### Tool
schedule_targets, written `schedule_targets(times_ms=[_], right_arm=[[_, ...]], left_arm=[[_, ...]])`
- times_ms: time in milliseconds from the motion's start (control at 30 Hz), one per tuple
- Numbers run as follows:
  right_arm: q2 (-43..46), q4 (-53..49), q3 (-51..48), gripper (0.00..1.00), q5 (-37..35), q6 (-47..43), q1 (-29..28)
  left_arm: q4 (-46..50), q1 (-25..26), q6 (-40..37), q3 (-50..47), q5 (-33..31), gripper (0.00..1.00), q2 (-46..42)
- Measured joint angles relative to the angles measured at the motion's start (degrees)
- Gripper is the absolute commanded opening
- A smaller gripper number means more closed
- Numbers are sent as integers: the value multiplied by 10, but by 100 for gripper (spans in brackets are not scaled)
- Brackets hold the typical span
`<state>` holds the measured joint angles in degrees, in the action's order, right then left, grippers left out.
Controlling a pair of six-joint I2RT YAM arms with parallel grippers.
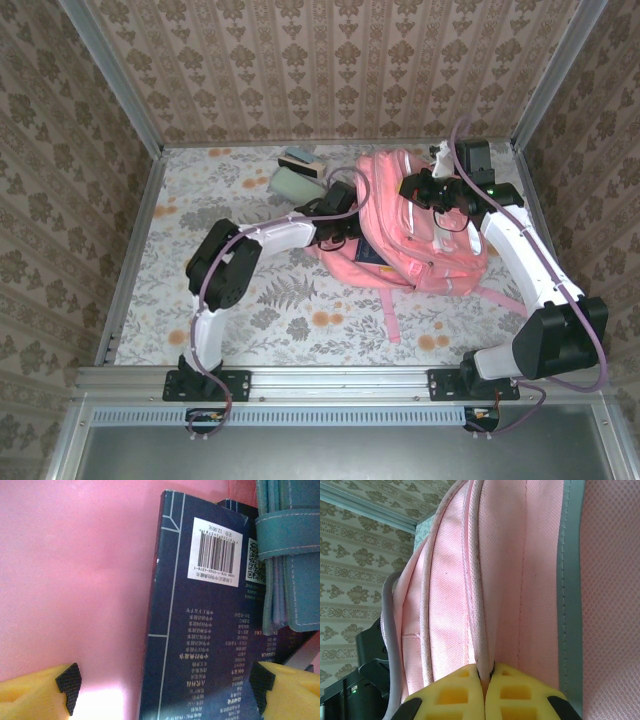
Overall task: Pack the student bag
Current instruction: Place the personal item in the student bag.
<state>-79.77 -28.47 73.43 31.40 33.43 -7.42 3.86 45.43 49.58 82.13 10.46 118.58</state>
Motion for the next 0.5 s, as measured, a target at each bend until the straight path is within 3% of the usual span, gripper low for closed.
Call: schedule_targets(times_ms=[300, 500], right_arm=[[-1, 0, -1, 7, 0, -2, 0], [-1, 0, -2, 7, 2, -2, 0]], left_arm=[[-120, 25, 54, -11, 80, 80, 13], [-198, 46, 89, -11, 115, 81, 33]])
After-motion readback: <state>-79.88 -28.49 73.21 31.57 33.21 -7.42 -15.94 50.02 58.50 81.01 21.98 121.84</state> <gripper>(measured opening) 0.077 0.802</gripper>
